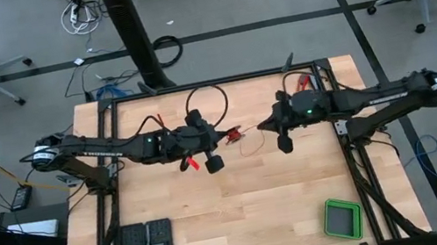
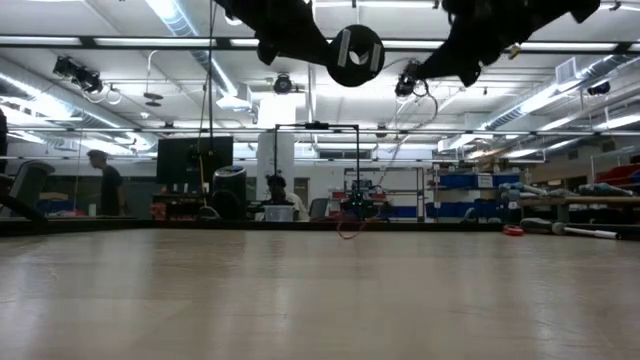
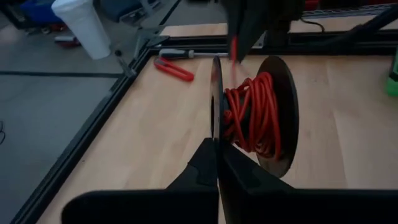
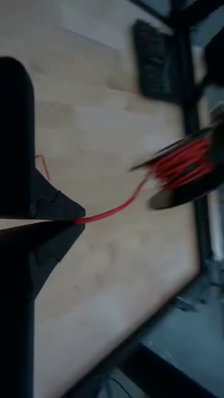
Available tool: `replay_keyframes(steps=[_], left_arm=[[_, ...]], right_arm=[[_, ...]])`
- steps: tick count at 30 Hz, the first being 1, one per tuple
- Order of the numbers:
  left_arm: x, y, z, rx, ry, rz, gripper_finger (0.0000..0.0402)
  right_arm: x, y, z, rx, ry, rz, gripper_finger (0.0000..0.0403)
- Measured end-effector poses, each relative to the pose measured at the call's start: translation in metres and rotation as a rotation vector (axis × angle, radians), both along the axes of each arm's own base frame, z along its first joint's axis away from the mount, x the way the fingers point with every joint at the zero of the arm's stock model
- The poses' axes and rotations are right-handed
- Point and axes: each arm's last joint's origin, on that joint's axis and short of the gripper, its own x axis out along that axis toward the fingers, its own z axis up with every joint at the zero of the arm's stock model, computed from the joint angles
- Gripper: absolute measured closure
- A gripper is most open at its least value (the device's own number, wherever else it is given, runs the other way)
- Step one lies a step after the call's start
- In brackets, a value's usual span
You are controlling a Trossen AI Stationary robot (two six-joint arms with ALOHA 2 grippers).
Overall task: Coil cords
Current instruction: Coil the red wire onto the black spool
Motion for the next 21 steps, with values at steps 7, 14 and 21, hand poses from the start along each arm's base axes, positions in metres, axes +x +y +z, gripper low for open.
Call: replay_keyframes(steps=[7,14,21], left_arm=[[-0.001,0.003,-0.002,-0.014,0.015,0.015,0.0401],[0.000,0.003,-0.001,-0.026,0.001,0.021,0.0401],[0.000,0.005,-0.001,-0.025,-0.009,0.071,0.0401]], right_arm=[[-0.003,0.013,0.019,-0.013,-0.161,0.023,0.0402],[0.014,0.022,0.026,-0.006,-0.316,0.037,0.0402],[0.033,0.024,0.020,0.016,-0.364,0.042,0.0401]])
